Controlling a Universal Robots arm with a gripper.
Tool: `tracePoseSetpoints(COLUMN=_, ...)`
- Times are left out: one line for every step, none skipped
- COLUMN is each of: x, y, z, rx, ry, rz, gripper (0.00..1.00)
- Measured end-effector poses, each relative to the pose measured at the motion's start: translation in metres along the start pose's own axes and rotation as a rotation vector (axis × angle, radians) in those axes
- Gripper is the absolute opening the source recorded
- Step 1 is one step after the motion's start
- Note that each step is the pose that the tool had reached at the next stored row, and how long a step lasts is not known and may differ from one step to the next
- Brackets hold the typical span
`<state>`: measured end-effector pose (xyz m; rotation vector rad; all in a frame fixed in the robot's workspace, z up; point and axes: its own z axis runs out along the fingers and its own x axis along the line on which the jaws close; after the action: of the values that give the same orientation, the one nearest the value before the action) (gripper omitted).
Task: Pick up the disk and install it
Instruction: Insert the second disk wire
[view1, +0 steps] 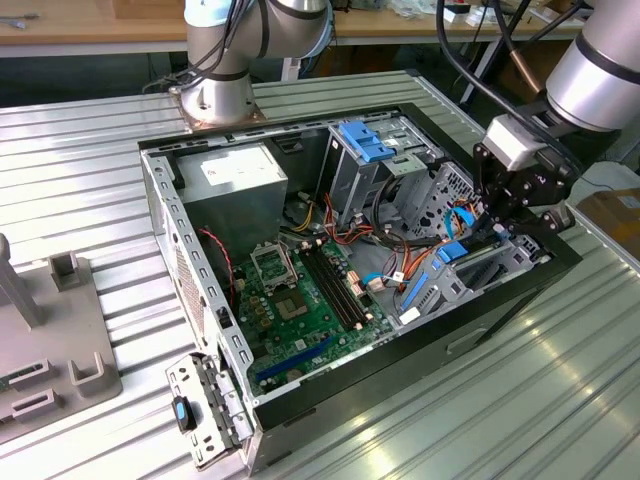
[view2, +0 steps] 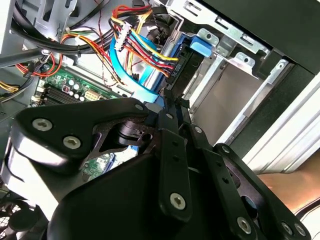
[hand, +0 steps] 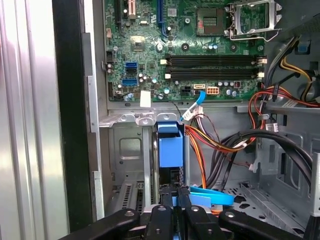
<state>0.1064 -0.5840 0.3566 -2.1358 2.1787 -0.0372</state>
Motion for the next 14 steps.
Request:
tracePoseSetpoints(x=-0.0001, y=0.0001, z=0.0007, rx=0.0001, ry=-0.0002, rz=0.0, gripper=0.16)
tracePoseSetpoints(x=-0.0001, y=0.0001, z=0.0016, rx=0.0, ry=-0.0004, rz=0.0, gripper=0.16)
tracePoseSetpoints(x=-0.0002, y=-0.0002, z=0.0032, rx=-0.0001, ry=-0.0005, rz=0.0, gripper=0.16)
tracePoseSetpoints(x=-0.0003, y=-0.0016, z=0.004, rx=-0.0005, ry=-0.0005, rz=0.0, gripper=0.16)
tracePoseSetpoints(x=-0.0004, y=-0.0025, z=0.0042, rx=-0.0006, ry=-0.0004, rz=0.0, gripper=0.16)
tracePoseSetpoints(x=-0.0007, y=-0.0035, z=0.0046, rx=-0.0009, ry=-0.0005, rz=0.001, gripper=0.16)
tracePoseSetpoints(x=-0.0009, y=-0.004, z=0.0048, rx=-0.0011, ry=-0.0005, rz=0.001, gripper=0.16)
tracePoseSetpoints(x=-0.0017, y=-0.004, z=0.0049, rx=-0.0011, ry=-0.0005, rz=0.001, gripper=0.16)
tracePoseSetpoints(x=-0.0022, y=-0.004, z=0.005, rx=-0.0011, ry=-0.0005, rz=0.001, gripper=0.16)
tracePoseSetpoints(x=-0.0028, y=-0.004, z=0.0053, rx=-0.0011, ry=-0.0012, rz=0.001, gripper=0.16)
tracePoseSetpoints(x=-0.0036, y=-0.004, z=0.0055, rx=-0.0011, ry=-0.0019, rz=0.001, gripper=0.16)
tracePoseSetpoints(x=-0.0042, y=-0.004, z=0.0056, rx=-0.0011, ry=-0.002, rz=0.001, gripper=0.16)
tracePoseSetpoints(x=-0.0045, y=-0.0039, z=0.006, rx=-0.0011, ry=-0.0022, rz=0.001, gripper=0.16)
tracePoseSetpoints(x=-0.0046, y=-0.0039, z=0.0064, rx=-0.0011, ry=-0.0027, rz=0.001, gripper=0.16)
